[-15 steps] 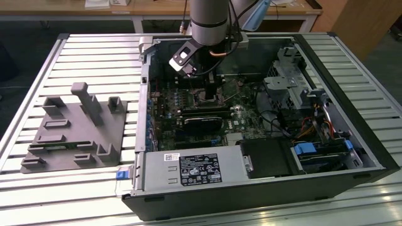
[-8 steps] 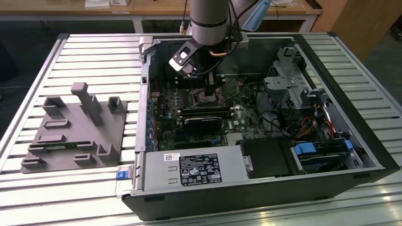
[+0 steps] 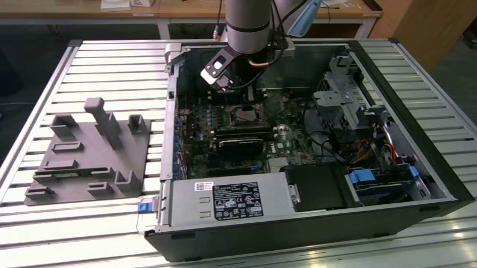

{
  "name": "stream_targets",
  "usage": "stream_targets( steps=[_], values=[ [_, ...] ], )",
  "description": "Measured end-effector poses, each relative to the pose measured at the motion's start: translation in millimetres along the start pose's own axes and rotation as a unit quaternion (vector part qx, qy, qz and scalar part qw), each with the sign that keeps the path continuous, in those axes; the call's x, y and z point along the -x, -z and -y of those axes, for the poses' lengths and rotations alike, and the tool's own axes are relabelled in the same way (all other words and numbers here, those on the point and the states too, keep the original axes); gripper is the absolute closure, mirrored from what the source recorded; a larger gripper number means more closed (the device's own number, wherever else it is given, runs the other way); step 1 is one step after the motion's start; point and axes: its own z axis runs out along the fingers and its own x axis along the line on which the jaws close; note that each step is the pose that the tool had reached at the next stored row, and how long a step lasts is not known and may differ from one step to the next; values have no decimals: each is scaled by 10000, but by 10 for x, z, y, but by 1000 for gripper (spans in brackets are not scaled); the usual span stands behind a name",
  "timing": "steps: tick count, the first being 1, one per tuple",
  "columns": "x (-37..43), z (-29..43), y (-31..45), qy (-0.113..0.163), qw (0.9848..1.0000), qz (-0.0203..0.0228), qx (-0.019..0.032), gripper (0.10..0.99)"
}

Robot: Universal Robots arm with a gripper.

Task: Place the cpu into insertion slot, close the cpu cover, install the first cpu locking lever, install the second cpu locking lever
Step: 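Place the cpu into insertion slot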

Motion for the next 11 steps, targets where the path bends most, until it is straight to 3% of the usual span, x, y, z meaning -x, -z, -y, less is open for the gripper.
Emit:
stream_targets(
  steps=[6,11],
  values=[
    [0,0,3,0,10000,0,0,980],
    [-1,-4,59,0,10000,1,-1,980]
  ],
)
